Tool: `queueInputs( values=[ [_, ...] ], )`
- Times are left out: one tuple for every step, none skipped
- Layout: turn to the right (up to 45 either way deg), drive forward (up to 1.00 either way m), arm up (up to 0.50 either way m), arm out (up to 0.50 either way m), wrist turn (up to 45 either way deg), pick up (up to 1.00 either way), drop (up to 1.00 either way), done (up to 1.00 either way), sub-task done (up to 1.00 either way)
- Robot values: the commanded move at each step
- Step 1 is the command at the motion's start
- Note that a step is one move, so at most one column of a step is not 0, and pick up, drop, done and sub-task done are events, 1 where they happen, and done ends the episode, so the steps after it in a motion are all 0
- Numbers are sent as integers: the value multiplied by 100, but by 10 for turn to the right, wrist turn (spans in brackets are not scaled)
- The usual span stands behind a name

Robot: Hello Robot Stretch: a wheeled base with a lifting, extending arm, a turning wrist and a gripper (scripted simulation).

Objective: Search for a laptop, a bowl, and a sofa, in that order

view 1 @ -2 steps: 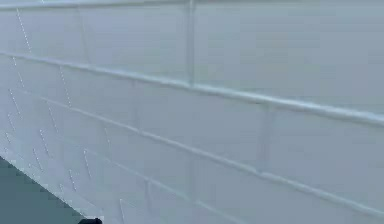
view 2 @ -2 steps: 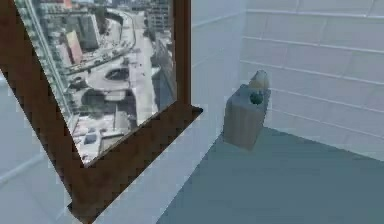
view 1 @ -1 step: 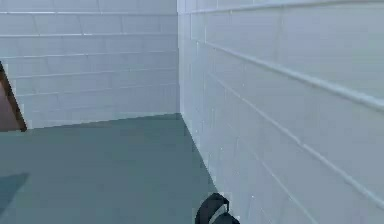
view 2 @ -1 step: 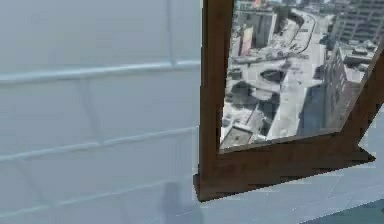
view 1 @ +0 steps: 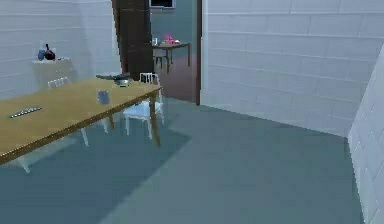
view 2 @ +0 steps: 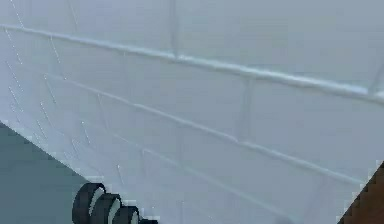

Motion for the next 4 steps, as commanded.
queueInputs(
  values=[
    [-450, 0, 0, 0, 0, 0, 0, 0, 0],
    [-150, 0, 0, 0, 0, 0, 0, 0, 0],
    [0, 20, 0, 0, 0, 0, 0, 0, 0],
    [-360, 0, 0, 0, 0, 0, 0, 0, 0]
  ],
)
